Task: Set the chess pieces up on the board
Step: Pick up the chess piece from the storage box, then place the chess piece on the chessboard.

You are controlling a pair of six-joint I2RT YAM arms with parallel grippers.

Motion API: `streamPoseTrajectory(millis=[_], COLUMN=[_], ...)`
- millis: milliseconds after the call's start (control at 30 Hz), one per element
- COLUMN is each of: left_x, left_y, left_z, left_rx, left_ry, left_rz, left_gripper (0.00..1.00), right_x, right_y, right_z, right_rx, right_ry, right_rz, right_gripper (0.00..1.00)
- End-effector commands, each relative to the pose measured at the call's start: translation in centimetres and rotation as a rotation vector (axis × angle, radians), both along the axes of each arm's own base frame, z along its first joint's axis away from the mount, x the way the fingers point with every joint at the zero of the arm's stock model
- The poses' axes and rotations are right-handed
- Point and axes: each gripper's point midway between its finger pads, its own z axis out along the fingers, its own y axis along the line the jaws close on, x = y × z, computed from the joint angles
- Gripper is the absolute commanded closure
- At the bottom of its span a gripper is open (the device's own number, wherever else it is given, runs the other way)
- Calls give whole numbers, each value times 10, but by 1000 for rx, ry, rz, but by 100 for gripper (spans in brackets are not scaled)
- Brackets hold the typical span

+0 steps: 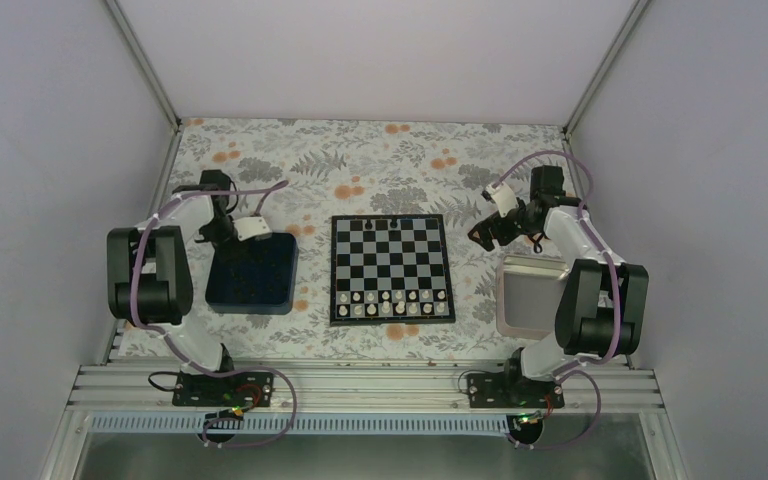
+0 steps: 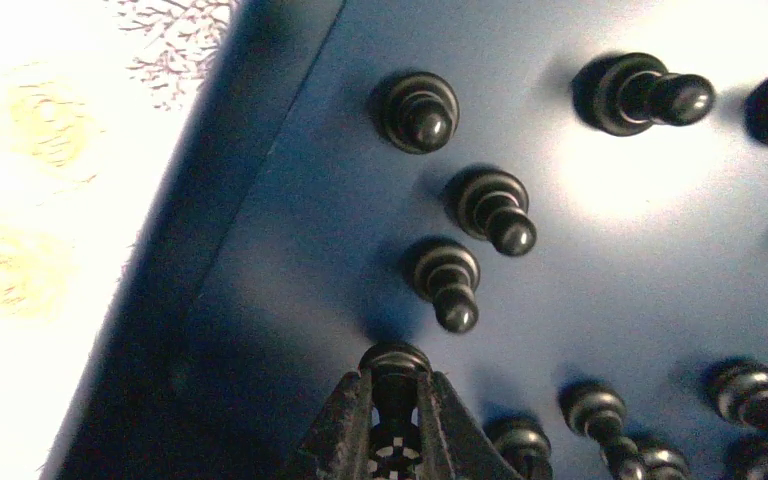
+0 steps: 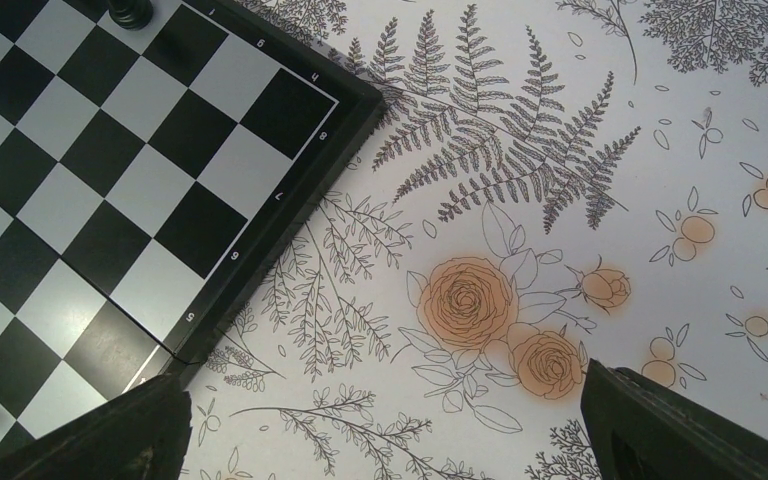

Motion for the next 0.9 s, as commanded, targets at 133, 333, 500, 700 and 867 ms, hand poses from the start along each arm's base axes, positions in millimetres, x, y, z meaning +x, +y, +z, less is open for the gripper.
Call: streamPoseTrajectory(millis=[133, 333, 500, 700, 867], left_x=[16, 38, 58, 77, 83], left_y=[-12, -63, -121, -185, -225], left_z=[83, 135, 139, 123, 104], left_rx=[-16, -53, -55, -54, -61], left_ry=[-140, -230, -233, -207, -178], left_rz=[-33, -131, -238, -352, -416], left_gripper=[91, 89, 88, 88, 87], right_x=[2, 2, 2, 2, 1], right_y=[4, 4, 5, 6, 7], right_z=[8, 9, 11, 9, 8], right_rx=[9, 12, 17, 20, 21], right_ry=[-23, -22, -23, -14, -10], right_rz=[25, 25, 26, 30, 31], right_gripper=[0, 0, 0, 0, 0])
